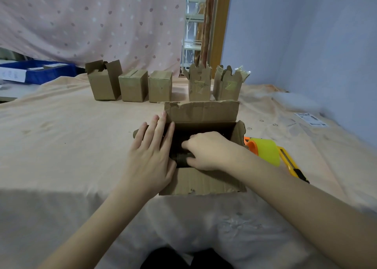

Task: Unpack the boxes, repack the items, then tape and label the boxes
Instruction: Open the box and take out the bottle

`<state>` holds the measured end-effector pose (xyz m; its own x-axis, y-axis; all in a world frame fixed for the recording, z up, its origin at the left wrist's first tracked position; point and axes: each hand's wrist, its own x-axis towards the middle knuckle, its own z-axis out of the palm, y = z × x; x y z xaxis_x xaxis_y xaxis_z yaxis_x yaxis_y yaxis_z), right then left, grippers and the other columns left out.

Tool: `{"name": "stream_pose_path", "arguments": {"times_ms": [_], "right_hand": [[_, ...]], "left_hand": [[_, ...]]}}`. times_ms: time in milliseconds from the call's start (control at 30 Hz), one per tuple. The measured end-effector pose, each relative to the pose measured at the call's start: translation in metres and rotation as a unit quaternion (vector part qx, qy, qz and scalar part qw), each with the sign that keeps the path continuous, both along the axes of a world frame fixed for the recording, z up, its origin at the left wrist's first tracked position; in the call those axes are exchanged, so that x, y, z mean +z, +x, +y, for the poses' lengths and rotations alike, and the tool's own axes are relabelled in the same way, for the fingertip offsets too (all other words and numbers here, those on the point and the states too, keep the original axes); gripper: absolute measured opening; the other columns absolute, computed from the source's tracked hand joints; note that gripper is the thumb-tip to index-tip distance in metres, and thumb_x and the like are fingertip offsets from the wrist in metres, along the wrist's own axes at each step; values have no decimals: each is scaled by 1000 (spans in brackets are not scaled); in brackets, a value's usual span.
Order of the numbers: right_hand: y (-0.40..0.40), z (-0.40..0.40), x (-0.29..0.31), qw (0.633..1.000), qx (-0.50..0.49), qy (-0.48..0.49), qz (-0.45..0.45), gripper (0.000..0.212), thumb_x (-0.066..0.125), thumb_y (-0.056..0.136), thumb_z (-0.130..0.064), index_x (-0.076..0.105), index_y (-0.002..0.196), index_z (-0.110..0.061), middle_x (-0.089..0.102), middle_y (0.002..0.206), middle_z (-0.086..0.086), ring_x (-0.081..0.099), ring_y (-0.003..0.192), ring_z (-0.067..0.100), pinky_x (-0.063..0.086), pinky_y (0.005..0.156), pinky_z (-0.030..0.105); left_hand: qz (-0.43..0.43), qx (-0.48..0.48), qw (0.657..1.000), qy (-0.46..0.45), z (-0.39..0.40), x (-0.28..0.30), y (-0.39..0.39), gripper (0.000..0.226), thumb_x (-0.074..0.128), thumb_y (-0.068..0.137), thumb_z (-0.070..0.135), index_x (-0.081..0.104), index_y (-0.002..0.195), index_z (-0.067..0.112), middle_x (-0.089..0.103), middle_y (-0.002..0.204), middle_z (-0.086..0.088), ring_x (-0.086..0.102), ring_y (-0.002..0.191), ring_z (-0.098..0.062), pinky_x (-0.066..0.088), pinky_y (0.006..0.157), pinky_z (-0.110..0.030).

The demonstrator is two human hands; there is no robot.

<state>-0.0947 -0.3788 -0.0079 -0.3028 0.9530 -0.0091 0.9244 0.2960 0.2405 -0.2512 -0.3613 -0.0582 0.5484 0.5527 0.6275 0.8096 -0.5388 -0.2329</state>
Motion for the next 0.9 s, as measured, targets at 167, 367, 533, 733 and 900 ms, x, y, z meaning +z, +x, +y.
{"name": "stream_pose_path", "arguments": {"times_ms": [167, 367, 533, 733, 900], "right_hand": [[-2, 24, -4, 994, -34, -96, -34, 19, 54, 93, -33, 51, 101, -16, 55, 90, 1, 54, 78, 18, 42, 59, 29], [0, 35, -10, 990, -54, -127, -14, 15, 57, 92, -26, 54, 98, -13, 56, 87, 2, 53, 71, 16, 37, 51, 26], [3, 36, -11, 991, -42, -127, -12, 22, 55, 94, -25, 57, 109, -10, 61, 96, 5, 56, 76, 19, 41, 54, 27], [12, 22, 1, 999, -4, -27, 24, 25, 51, 96, -33, 46, 109, -13, 60, 105, 6, 59, 96, 30, 36, 68, 32], [17, 6, 14, 995, 38, 86, 35, 36, 49, 95, -43, 49, 121, -18, 57, 114, 1, 55, 107, 23, 36, 71, 32]], "left_hand": [[-21, -9, 1000, -3, 1, 0, -1, 64, 34, 84, 32, 48, 135, -3, 33, 148, -26, 35, 136, -40, 24, 110, -48], [-32, -10, 999, -15, 3, -1, -2, 63, 35, 83, 32, 51, 133, -3, 33, 149, -24, 34, 137, -37, 22, 112, -46], [-45, -14, 999, -20, 5, 0, -1, 64, 35, 80, 30, 52, 131, -3, 34, 148, -24, 36, 136, -38, 23, 111, -46], [-62, -15, 997, -31, 11, 3, -1, 61, 35, 80, 29, 55, 128, -3, 38, 146, -23, 38, 135, -38, 23, 110, -44], [-62, -19, 997, -30, 21, 10, 3, 62, 44, 76, 34, 57, 125, 0, 47, 137, -24, 45, 128, -40, 41, 100, -45]]}}
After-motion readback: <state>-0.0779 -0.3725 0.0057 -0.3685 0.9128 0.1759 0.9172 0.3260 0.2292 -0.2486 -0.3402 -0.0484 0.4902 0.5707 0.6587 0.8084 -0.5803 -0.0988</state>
